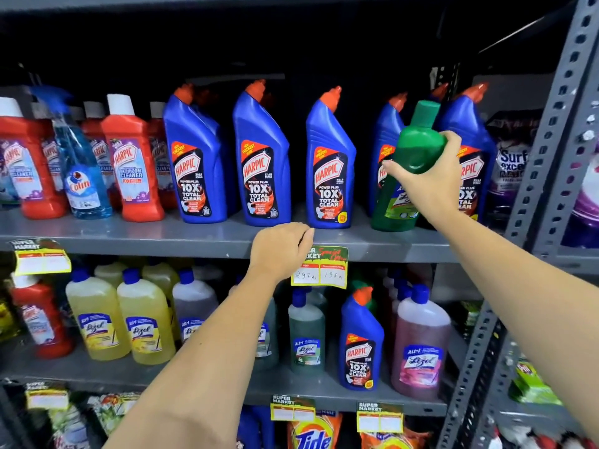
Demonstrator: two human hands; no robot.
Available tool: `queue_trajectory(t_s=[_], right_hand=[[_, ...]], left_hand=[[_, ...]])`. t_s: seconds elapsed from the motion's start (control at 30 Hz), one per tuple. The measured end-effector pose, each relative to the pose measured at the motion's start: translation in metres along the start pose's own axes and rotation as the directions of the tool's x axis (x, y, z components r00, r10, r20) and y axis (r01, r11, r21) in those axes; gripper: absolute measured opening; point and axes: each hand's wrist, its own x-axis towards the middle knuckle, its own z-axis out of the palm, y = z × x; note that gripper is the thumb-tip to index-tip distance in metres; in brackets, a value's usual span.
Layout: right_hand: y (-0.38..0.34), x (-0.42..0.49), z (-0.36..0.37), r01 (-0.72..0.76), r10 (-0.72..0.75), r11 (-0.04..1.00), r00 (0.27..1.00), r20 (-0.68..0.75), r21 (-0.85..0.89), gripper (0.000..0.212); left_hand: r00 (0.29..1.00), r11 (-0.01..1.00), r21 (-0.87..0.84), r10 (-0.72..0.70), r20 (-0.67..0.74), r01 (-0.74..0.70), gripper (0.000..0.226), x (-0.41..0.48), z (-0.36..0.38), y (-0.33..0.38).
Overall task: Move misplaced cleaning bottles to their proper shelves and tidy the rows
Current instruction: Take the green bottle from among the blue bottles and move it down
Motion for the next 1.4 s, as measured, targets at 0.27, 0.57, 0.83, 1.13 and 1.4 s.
queue_trajectory(t_s=[0.27, 0.57, 0.83, 1.13, 1.4], right_hand=[[-0.03, -0.055, -0.052, 0.257, -0.238, 0.962, 0.955, -0.178, 0.096, 0.076], [0.026, -0.216, -0.04, -0.041, 0.045, 0.97, 0.999, -0.011, 0.24, 0.085], [0.087, -0.284, 0.086, -0.397, 0.379, 0.917, 0.895, 0.234, 0.036, 0.089], [0.124, -0.311, 0.147, -0.401, 0.4, 0.914, 0.861, 0.313, -0.063, 0.094], [0.128, -0.334, 0.142, -0.407, 0.417, 0.907, 0.844, 0.337, -0.104, 0.117]], left_hand=[[0.986, 0.999, 0.016, -0.032, -0.164, 0.035, 0.041, -0.014, 0.009, -0.01], [0.965, 0.971, -0.047, -0.227, 0.132, 0.235, 0.044, -0.228, 0.068, -0.01], [0.671, 0.977, -0.006, -0.142, 0.728, 0.213, 0.076, -0.308, 0.116, -0.04], [0.638, 0.985, -0.017, -0.097, 0.764, 0.17, 0.075, -0.322, 0.128, -0.054], [0.649, 0.988, -0.032, -0.075, 0.757, 0.151, 0.077, -0.32, 0.122, -0.054]])
